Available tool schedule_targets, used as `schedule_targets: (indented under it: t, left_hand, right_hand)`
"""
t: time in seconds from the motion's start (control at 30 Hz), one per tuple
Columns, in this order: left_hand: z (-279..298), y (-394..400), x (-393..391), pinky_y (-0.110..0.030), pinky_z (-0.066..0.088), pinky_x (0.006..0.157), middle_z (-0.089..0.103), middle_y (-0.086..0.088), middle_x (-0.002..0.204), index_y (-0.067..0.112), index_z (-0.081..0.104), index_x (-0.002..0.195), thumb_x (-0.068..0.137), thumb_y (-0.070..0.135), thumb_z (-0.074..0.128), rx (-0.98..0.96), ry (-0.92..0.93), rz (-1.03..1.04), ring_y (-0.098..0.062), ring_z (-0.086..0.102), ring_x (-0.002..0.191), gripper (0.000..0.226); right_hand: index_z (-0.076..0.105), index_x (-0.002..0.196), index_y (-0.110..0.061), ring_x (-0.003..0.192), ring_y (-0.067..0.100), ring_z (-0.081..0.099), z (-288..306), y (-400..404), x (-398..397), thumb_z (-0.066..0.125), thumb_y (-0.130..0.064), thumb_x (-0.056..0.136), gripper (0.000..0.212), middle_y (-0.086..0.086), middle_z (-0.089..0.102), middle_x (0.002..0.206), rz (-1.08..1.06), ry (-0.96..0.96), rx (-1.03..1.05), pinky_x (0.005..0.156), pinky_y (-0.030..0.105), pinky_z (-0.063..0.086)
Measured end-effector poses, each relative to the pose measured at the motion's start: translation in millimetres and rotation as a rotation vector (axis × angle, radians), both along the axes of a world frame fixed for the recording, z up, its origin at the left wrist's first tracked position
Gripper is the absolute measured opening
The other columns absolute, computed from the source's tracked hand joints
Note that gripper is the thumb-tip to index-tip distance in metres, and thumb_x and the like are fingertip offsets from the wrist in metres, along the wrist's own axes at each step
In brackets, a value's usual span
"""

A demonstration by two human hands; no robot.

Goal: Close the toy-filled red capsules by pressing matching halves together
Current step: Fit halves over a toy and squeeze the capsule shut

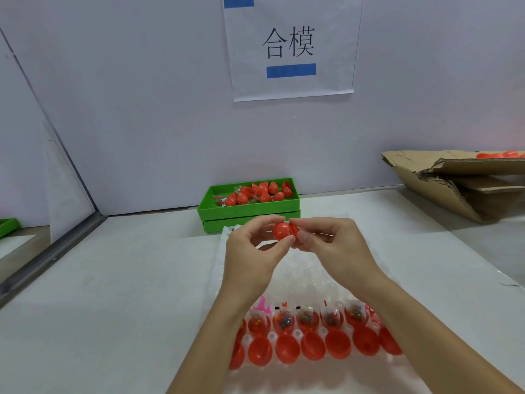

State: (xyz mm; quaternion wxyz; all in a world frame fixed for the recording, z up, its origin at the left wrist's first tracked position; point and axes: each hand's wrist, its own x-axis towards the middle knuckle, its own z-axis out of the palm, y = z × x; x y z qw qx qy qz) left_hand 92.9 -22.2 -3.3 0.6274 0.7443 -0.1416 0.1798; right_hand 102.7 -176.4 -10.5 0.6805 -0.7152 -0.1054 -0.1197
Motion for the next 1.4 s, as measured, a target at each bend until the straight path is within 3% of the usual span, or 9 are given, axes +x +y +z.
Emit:
schedule_targets:
  t: [0.23, 0.47, 0.63, 0.87, 1.13, 1.4]
  left_hand:
    - [-0.3, 1.1, -0.1, -0.02, 0.057, 0.078, 0.076, 0.005, 0.091, 0.02, 0.074, 0.102, 0.082, 0.008, 0.079, -0.034, 0.031, -0.003, -0.009, 0.071, 0.087, 0.024]
    - [-0.2, -0.3, 0.6, -0.016, 0.055, 0.075, 0.077, 0.005, 0.091, 0.017, 0.075, 0.103, 0.08, 0.006, 0.08, -0.009, 0.01, 0.012, -0.006, 0.072, 0.086, 0.026]
    - [-0.5, -0.8, -0.9, -0.012, 0.053, 0.073, 0.076, 0.011, 0.088, 0.025, 0.075, 0.099, 0.077, 0.008, 0.082, 0.027, 0.0, -0.01, -0.002, 0.072, 0.086, 0.029]
    - [-1.5, 0.7, 1.1, -0.022, 0.058, 0.08, 0.077, 0.004, 0.094, 0.023, 0.073, 0.106, 0.08, 0.011, 0.08, -0.062, 0.038, -0.011, -0.009, 0.073, 0.089, 0.029]
    - [-3.4, 0.4, 2.2, -0.024, 0.058, 0.082, 0.077, 0.005, 0.094, 0.02, 0.076, 0.103, 0.085, 0.011, 0.076, -0.019, -0.006, -0.016, -0.012, 0.073, 0.091, 0.02]
    - [-0.5, 3.4, 1.5, -0.021, 0.058, 0.081, 0.077, 0.01, 0.092, 0.029, 0.075, 0.099, 0.084, 0.012, 0.077, 0.015, -0.028, -0.037, -0.008, 0.073, 0.089, 0.023]
  right_hand:
    - [0.077, 0.106, -0.015, 0.079, 0.015, 0.076, 0.2, -1.9, 0.9, 0.068, 0.001, 0.091, 0.024, 0.0, 0.078, 0.092, -0.018, -0.007, -0.019, 0.078, 0.025, 0.061]
    - [0.078, 0.104, -0.014, 0.077, 0.015, 0.076, 0.3, -4.1, 0.0, 0.069, 0.003, 0.09, 0.024, 0.0, 0.078, 0.087, -0.014, -0.011, -0.025, 0.074, 0.022, 0.06]
    - [0.078, 0.1, -0.02, 0.077, 0.012, 0.076, 1.5, -4.6, -1.1, 0.07, 0.001, 0.089, 0.025, -0.003, 0.078, 0.085, -0.041, -0.011, -0.056, 0.076, 0.021, 0.06]
    - [0.076, 0.101, -0.021, 0.077, 0.014, 0.076, 5.3, -4.5, -3.5, 0.069, -0.001, 0.09, 0.024, 0.003, 0.077, 0.087, -0.032, -0.007, -0.089, 0.081, 0.029, 0.061]
    - [0.076, 0.101, -0.021, 0.076, 0.017, 0.076, 7.2, -4.6, -6.3, 0.07, -0.004, 0.091, 0.021, 0.007, 0.075, 0.084, -0.007, -0.027, -0.064, 0.082, 0.032, 0.062]
    - [0.076, 0.104, -0.019, 0.078, 0.02, 0.074, 7.4, -5.3, -9.4, 0.072, -0.009, 0.09, 0.018, 0.009, 0.074, 0.087, 0.022, -0.077, -0.092, 0.081, 0.034, 0.061]
